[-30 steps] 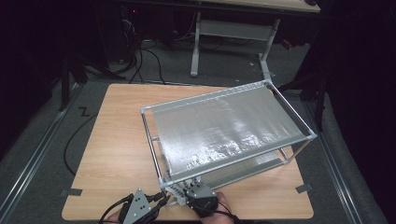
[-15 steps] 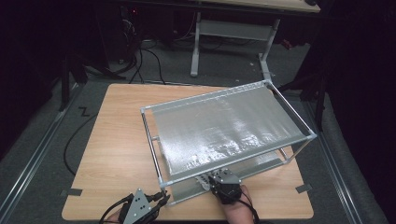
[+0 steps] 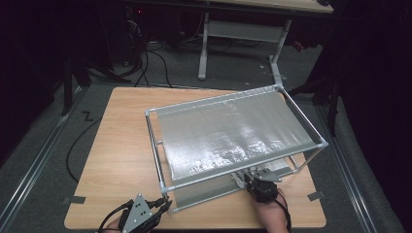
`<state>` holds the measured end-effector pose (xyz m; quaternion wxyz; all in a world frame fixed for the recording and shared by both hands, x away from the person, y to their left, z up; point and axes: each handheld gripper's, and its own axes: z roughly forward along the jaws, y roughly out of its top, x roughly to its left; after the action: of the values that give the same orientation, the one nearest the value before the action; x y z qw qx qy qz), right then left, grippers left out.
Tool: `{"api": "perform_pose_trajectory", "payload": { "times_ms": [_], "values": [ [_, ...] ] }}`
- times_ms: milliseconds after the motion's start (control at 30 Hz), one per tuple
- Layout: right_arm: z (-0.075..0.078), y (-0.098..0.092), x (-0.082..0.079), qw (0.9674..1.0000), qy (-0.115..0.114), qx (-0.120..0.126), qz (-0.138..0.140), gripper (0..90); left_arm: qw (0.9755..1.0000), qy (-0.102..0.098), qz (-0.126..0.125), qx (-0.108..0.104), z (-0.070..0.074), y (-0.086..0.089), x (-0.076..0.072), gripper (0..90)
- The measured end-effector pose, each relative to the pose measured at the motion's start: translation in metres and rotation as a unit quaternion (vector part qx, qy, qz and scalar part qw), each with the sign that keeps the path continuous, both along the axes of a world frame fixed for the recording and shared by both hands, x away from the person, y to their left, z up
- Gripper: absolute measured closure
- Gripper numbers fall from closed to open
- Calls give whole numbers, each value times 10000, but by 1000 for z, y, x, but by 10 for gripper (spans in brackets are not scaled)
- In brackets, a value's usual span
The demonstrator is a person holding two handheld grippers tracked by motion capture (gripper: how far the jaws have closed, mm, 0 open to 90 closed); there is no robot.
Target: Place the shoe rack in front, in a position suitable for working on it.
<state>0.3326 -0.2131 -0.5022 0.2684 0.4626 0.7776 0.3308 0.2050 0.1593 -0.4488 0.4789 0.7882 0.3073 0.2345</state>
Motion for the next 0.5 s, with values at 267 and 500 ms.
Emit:
{"api": "perform_pose_trajectory", "payload": {
  "times_ms": [267,500],
  "values": [
    [1,-42,11,9989,-55,18,-466,725,10000,-4,-50,-28,-1,2,1,796],
    [2,-79,20,9956,-134,34,-923,725,10000,-10,-66,-20,-1,2,1,796]
  ]
}}
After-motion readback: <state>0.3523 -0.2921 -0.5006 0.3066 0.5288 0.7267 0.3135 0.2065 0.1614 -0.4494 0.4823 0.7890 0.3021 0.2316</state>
